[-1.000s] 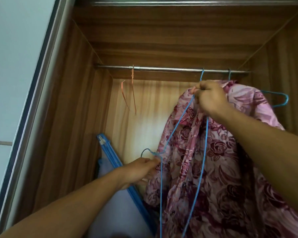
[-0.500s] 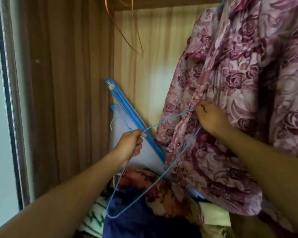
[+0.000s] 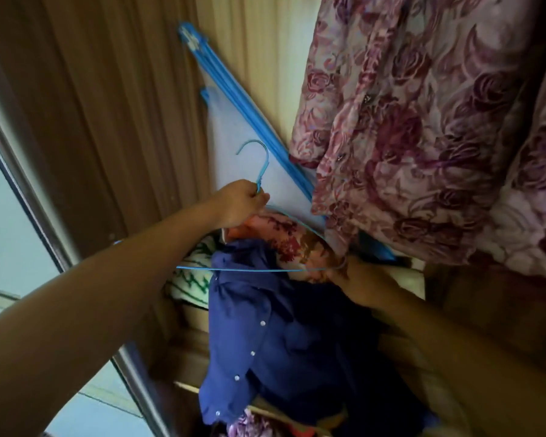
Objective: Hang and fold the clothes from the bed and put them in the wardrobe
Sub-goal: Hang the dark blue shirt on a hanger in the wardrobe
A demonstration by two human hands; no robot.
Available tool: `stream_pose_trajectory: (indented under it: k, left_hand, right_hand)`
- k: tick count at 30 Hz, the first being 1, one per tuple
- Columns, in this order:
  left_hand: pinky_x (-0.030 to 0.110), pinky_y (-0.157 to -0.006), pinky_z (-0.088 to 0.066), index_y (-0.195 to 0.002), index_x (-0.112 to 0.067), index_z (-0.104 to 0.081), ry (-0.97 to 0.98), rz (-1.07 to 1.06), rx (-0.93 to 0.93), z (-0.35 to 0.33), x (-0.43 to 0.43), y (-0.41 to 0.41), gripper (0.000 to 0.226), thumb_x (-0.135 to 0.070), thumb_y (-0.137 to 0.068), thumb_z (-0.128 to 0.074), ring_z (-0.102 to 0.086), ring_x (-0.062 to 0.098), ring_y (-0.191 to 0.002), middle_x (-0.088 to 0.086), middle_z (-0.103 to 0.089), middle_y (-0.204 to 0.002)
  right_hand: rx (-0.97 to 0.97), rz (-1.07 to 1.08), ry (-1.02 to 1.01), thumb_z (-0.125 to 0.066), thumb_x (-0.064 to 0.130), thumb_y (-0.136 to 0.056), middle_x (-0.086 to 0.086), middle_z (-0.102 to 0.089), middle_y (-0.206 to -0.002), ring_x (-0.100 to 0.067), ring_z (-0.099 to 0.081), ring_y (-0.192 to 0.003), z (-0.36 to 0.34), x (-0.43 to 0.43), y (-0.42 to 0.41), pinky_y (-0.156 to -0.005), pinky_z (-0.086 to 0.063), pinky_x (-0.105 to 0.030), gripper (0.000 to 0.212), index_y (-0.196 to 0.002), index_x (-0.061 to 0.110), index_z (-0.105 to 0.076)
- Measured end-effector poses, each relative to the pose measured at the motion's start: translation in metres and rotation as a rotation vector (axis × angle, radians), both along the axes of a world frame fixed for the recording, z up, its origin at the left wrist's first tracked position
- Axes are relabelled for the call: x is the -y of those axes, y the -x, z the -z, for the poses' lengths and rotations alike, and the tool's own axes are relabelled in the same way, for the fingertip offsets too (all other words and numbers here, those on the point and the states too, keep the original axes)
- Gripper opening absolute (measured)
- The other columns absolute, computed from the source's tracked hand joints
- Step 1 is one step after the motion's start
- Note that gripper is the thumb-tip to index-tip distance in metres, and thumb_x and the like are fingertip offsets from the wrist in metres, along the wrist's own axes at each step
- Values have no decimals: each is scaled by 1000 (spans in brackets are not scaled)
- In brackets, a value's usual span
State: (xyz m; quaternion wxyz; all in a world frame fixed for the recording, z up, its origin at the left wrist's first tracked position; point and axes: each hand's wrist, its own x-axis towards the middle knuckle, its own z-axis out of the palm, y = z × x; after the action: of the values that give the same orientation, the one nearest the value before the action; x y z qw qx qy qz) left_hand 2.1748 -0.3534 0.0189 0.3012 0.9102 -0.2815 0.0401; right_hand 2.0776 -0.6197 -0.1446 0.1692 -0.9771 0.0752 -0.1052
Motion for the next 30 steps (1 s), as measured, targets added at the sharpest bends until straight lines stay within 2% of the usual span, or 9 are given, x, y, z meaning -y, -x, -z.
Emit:
stream_pose_trajectory:
  k: [3, 6, 9, 13, 17, 20, 23, 26, 30]
  left_hand:
    - [38, -71, -45, -70, -8, -60, -138, -1, 23, 15, -3, 2, 37, -25, -102, -52, -58, 27, -76, 17, -64, -77]
    - [29, -70, -36, -64, -22, -54, -240, -7, 47, 23, -5, 5, 38, -23, -102, -50, -60, 29, -84, 10, -63, -80]
    - [30, -72, -39, -63, -24, -58, -276, 3, 25, 29, -7, 7, 39, -23, -102, -50, -61, 29, -82, 6, -62, -73]
    - [33, -75, -42, -61, -26, -53, -289, -1, 20, 39, -10, 3, 41, -22, -101, -53, -61, 30, -84, -5, -52, -65]
    - [25, -70, -32, -72, -18, -56, -214, 25, -15, 48, -7, 3, 30, -19, -102, -54, -50, 20, -76, -13, -47, -67]
    - [21, -62, -28, -76, -9, -63, -143, 48, -33, 52, -3, 6, 29, -12, -102, -53, -44, 11, -63, -10, -45, -67]
    - [29, -66, -37, -92, 4, -69, -17, 53, -82, 61, 3, 4, 36, -27, -99, -54, -51, 18, -68, 6, -58, -70]
    - [26, -49, -40, -90, 3, -61, 205, 58, -237, 71, 15, 9, 39, -35, -94, -53, -48, 13, -48, 2, -54, -59]
    - [19, -37, -29, -70, -15, -48, 369, 95, -363, 82, 30, 17, 35, -20, -105, -51, -37, 8, -39, -10, -42, -46]
  right_hand:
    - [-191, -10, 38, -36, 85, -80, -12, -35, -158, -33, -33, -145, 47, -7, 13, -119, -28, -44, 96, -151, 20, -37]
    - [-398, 31, 124, -57, 64, -87, -18, -51, -140, -34, -51, -129, 59, -11, 24, -106, -41, -39, 70, -133, 13, -48]
    - [-299, 38, 77, -58, 36, -95, -16, -60, -128, -35, -58, -118, 60, -13, 23, -97, -45, -36, 37, -120, 9, -56]
    - [3, 191, -133, -63, 23, -90, -24, -56, -133, -41, -50, -126, 45, -7, 1, -110, -38, -45, 41, -122, -2, -59]
    - [83, 239, -397, -52, 25, -93, -21, -53, -140, -42, -51, -126, 13, -8, -13, -106, -43, -53, 48, -136, 5, -52]
    - [173, 220, -508, -36, 53, -76, -11, -56, -136, -36, -54, -120, 2, -7, -24, -104, -46, -53, 69, -132, 19, -56]
    - [154, 141, -600, -44, 57, -77, 0, -67, -120, -26, -62, -109, -23, -25, -16, -98, -51, -44, 48, -112, 34, -66]
    - [166, 39, -641, -55, 36, -96, 1, -70, -93, -17, -65, -86, -43, -45, -5, -79, -53, -33, 18, -88, 27, -67]
    - [200, -50, -391, -50, 30, -94, -10, -64, -88, -23, -61, -85, -47, -45, 6, -80, -51, -38, 33, -90, 4, -69]
